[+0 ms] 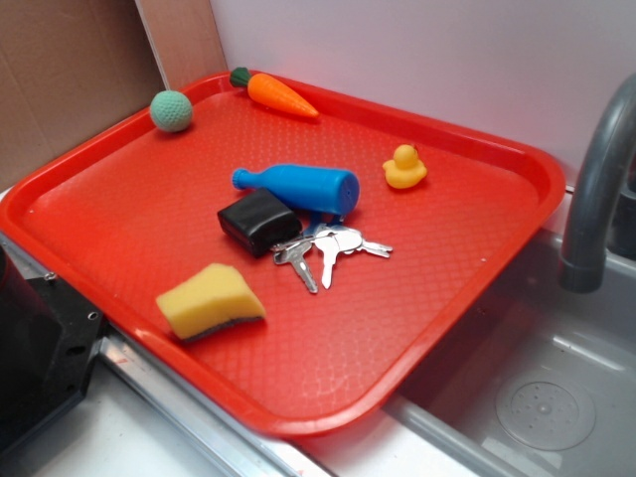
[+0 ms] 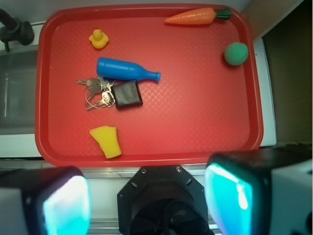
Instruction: Grab the carrot.
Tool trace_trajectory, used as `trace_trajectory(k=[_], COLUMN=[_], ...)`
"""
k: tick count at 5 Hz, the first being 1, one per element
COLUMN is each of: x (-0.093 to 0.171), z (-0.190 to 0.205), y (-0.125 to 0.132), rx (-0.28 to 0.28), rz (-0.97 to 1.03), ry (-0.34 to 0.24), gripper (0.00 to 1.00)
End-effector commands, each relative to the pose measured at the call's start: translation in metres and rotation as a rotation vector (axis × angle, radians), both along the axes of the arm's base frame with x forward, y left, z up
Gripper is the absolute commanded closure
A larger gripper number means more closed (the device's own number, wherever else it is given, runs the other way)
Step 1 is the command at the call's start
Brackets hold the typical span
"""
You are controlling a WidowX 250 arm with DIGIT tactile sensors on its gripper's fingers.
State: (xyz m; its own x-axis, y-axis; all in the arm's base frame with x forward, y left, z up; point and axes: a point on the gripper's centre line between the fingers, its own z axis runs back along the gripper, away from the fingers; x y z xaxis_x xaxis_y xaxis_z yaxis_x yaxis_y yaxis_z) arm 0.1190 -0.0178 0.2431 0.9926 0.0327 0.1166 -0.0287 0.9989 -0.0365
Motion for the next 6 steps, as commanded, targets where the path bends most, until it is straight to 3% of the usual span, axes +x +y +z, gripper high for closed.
trace_trajectory(k=[1,2,3,5,6], x=[0.000,0.050,0.083,0.129,0.162], z=[0.000,-0.049,-0.064,-0.112,-0.133], y=[0.000,0.021,0.040,0.051,0.066], rx=[0.000,0.079,0.071,-0.015,-0.020], rz=[0.000,0.250,0.502,0.977,1.007], ry=[0.000,0.017,-0.049,-0.263,-0.310], gripper=[0.00,0.00,0.00,0.00,0.00])
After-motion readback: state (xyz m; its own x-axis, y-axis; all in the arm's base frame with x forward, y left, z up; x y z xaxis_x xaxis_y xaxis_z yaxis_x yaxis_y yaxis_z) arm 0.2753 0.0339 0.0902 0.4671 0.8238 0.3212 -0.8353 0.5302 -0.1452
